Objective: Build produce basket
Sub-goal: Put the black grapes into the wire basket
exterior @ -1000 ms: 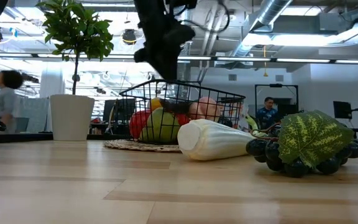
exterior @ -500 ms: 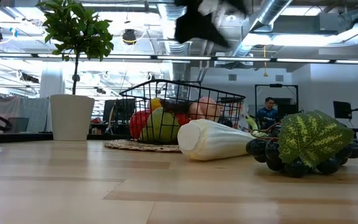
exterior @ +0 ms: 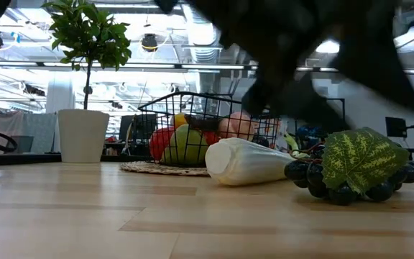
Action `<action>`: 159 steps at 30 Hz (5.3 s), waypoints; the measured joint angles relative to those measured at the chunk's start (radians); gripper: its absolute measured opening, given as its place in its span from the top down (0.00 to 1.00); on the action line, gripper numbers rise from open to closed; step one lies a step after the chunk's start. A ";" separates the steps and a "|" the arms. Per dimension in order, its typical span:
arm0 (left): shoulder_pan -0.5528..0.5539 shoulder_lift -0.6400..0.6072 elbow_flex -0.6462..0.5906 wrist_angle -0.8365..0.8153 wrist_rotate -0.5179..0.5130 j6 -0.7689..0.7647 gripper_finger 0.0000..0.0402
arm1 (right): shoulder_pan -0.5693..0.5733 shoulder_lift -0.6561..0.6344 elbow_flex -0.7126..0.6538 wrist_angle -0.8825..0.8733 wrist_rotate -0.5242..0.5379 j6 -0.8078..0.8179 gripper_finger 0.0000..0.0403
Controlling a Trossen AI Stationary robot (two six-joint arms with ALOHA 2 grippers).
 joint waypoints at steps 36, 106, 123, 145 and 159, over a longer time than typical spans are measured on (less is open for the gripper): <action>0.094 0.084 0.621 -0.688 0.069 -0.192 0.99 | -0.001 0.002 0.000 0.004 0.001 -0.021 0.24; 0.329 -0.142 0.656 -1.248 -0.274 -0.513 0.80 | -0.003 0.010 0.000 0.016 0.016 -0.022 0.24; 0.345 -0.099 0.565 -1.458 -0.392 -1.077 0.75 | -0.018 0.008 0.000 -0.035 0.018 -0.014 0.24; 0.411 -0.092 0.403 -1.475 -0.227 -1.181 0.69 | -0.018 0.008 0.000 -0.065 0.018 0.008 0.24; 0.472 -0.081 0.386 -1.476 -0.107 -1.086 0.42 | -0.014 0.008 0.000 -0.062 0.024 0.012 0.24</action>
